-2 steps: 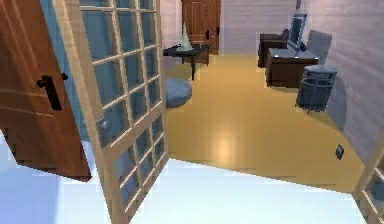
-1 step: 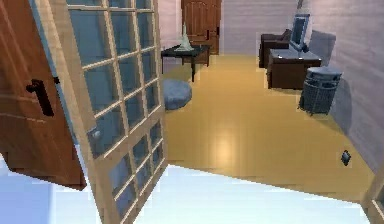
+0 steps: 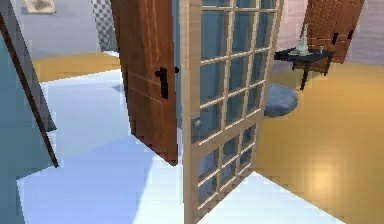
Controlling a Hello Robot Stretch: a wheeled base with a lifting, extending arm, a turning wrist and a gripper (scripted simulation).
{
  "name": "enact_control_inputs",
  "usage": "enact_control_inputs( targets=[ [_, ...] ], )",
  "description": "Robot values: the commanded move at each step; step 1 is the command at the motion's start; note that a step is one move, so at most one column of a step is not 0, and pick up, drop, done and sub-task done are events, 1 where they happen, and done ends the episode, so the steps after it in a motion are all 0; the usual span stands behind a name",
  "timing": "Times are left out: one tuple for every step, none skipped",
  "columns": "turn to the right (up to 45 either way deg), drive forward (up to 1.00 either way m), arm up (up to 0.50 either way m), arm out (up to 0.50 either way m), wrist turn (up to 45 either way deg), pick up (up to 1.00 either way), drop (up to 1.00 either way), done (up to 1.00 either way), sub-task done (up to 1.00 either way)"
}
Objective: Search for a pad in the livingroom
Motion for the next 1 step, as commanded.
enact_control_inputs(
  targets=[
    [0.0, 0.1, 0.0, 0.0, 0.0, 0.0, 0.0, 0.0, 0.0]
  ],
)
